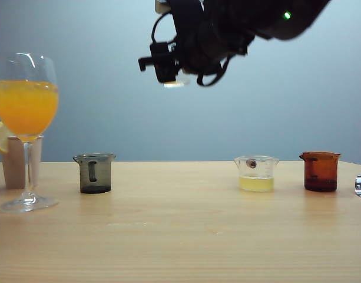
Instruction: Pick up the second measuring cup from the left, pour the orange juice inside into the goblet, and finally put the measuring cup back in its original place.
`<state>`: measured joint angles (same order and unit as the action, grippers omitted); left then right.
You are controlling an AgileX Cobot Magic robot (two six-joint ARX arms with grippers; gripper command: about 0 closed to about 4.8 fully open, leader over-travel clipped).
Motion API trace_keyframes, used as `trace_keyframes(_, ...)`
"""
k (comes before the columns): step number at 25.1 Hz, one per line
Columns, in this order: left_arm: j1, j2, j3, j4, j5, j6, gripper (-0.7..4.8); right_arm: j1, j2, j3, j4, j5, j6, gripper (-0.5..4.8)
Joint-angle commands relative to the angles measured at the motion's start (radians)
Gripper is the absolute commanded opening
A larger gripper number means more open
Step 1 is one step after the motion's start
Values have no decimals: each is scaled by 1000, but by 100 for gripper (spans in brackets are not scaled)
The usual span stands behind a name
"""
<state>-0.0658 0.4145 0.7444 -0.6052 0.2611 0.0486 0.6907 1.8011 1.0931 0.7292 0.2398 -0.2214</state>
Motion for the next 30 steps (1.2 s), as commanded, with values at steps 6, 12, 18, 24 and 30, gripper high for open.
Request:
trace_keyframes(6,2,0,3,6,2,-4,-5,42,2,-164,121,99,129,-1)
trace_keyframes(12,2,0,3,6,2,-4,-5,42,68,-171,191,98,170,-1)
trace_keyframes(18,2,0,3,8,2,-4,-5,43,173,-166,248,98,224,-1)
trace_keyframes(24,2,8,3,8,2,-4,-5,43,214,-164,265,97,256,-1)
trace_keyframes(30,2,22,3,16,2,-4,-5,47,293,-55,227,72,256,-1)
